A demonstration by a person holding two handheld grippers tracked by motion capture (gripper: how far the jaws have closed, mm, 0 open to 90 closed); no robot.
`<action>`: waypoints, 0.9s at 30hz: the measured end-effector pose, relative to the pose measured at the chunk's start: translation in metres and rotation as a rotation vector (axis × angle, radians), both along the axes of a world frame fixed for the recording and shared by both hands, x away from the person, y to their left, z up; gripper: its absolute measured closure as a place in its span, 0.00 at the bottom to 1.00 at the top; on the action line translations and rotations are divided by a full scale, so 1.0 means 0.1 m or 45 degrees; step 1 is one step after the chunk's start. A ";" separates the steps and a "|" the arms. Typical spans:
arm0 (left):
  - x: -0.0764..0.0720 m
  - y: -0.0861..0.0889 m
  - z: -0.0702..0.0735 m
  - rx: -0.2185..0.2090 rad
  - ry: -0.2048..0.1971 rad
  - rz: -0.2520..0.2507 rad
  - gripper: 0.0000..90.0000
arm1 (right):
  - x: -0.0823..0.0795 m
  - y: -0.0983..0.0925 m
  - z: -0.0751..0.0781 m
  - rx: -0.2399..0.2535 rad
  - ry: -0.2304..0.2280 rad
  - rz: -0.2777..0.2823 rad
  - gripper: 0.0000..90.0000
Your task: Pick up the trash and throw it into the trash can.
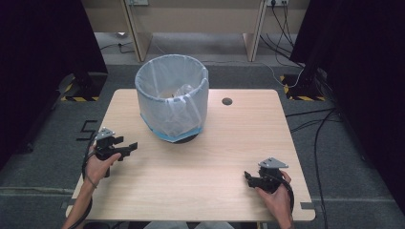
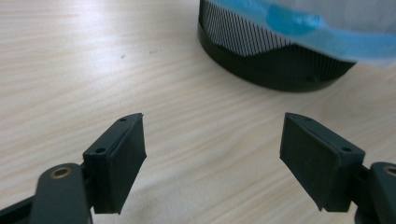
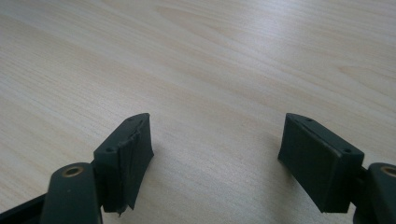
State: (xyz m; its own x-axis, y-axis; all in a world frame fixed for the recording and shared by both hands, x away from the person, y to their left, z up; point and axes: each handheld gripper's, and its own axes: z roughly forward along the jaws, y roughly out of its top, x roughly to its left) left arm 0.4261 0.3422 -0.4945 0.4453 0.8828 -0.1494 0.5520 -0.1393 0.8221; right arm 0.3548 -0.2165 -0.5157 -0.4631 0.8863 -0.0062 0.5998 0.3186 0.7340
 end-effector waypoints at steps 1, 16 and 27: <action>0.00 0.00 0.00 0.000 0.000 0.000 0.24 | 0.00 0.00 0.00 0.000 0.000 0.000 0.28; -0.16 -0.09 -0.18 0.100 0.056 -0.049 0.23 | 0.00 0.00 0.00 -0.003 -0.004 0.004 0.28; -0.23 -0.10 -0.26 0.147 0.092 -0.062 0.23 | 0.00 0.00 0.00 -0.005 -0.006 0.006 0.28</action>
State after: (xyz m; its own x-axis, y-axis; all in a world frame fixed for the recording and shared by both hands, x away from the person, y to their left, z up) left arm 0.4031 0.3320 -0.5202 0.4800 0.8735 -0.0810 0.5994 -0.2591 0.7574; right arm 0.3553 -0.2169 -0.5158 -0.4672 0.8841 -0.0116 0.5949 0.3241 0.7356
